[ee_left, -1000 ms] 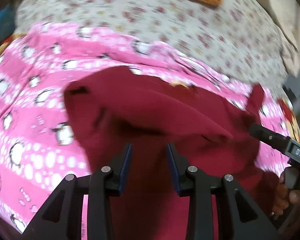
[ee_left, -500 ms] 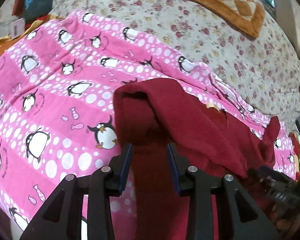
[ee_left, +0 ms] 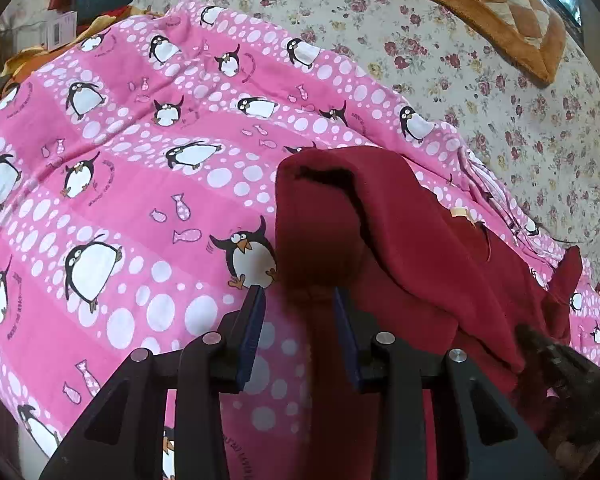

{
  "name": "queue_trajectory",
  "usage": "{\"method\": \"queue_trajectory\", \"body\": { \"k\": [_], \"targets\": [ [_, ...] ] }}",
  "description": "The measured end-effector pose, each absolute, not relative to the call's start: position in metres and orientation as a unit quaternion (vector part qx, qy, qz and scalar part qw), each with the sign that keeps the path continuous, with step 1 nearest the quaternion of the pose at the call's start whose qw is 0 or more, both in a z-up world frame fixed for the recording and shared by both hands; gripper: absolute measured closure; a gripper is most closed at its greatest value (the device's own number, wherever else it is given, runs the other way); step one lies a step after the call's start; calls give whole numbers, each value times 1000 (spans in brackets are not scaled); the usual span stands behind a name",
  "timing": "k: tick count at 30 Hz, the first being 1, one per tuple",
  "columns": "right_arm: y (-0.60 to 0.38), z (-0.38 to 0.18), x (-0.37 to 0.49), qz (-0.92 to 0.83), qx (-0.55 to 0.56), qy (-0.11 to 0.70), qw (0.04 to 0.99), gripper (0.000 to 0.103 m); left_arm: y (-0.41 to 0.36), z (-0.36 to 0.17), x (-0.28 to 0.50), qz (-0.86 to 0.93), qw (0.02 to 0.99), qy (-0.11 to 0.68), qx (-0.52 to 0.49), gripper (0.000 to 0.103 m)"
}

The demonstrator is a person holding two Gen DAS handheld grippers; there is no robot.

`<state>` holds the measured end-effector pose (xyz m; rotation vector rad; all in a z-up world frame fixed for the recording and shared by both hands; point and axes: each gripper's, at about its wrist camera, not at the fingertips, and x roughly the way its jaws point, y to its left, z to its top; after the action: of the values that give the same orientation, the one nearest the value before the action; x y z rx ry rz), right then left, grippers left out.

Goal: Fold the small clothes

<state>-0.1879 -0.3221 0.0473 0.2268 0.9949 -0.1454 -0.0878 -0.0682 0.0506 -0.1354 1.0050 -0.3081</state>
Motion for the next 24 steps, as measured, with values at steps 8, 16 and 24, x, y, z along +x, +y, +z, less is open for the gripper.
{"method": "queue_trajectory", "body": {
  "k": [8, 16, 24],
  "targets": [
    [-377, 90, -210, -137, 107, 420, 891, 97, -70, 49, -88, -144, 864, 480, -54, 89],
    [-446, 87, -214, -223, 116, 408, 877, 97, -74, 42, -85, -139, 858, 493, -36, 89],
    [-476, 53, -196, -242, 137, 444, 852, 91, -80, 44, -87, -179, 851, 491, -51, 89]
  ]
}}
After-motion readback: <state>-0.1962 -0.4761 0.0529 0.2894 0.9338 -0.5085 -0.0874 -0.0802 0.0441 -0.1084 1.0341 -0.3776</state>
